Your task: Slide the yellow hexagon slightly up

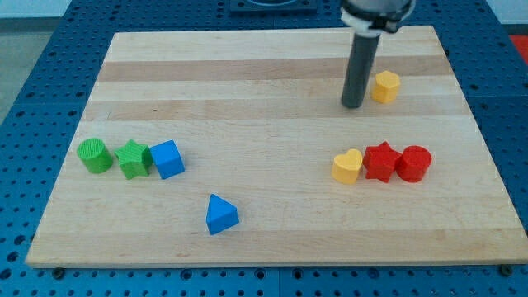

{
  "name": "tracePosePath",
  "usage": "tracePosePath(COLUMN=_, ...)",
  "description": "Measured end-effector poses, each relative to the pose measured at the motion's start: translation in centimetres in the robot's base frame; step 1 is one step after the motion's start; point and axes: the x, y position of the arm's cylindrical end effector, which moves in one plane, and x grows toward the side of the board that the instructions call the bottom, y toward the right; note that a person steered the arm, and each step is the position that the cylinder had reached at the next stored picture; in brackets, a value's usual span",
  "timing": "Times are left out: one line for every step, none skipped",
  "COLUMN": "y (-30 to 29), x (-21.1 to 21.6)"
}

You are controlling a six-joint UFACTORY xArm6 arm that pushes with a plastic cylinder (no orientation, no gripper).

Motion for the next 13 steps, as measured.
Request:
tracePosePath(y=2.3, x=2.9)
tracePosePath(y=4.4, x=2.1)
tracePosePath(y=5.1, x=-2.6)
tracePosePath(y=5.2, x=-4.5)
tracePosePath(y=5.2, x=-6.1)
tracePosePath(y=6.6, x=-9.1)
tracePosePath(y=6.7, x=-9.9)
tracePosePath(y=6.7, x=-8.9)
tracePosePath(y=8.3, x=-3.9)
tracePosePath(y=11.9, x=-4.1)
tracePosePath(y=12.5, x=-9.6)
tracePosePath(y=12.0, x=-9.6)
tracePosePath(y=12.0, x=-8.0)
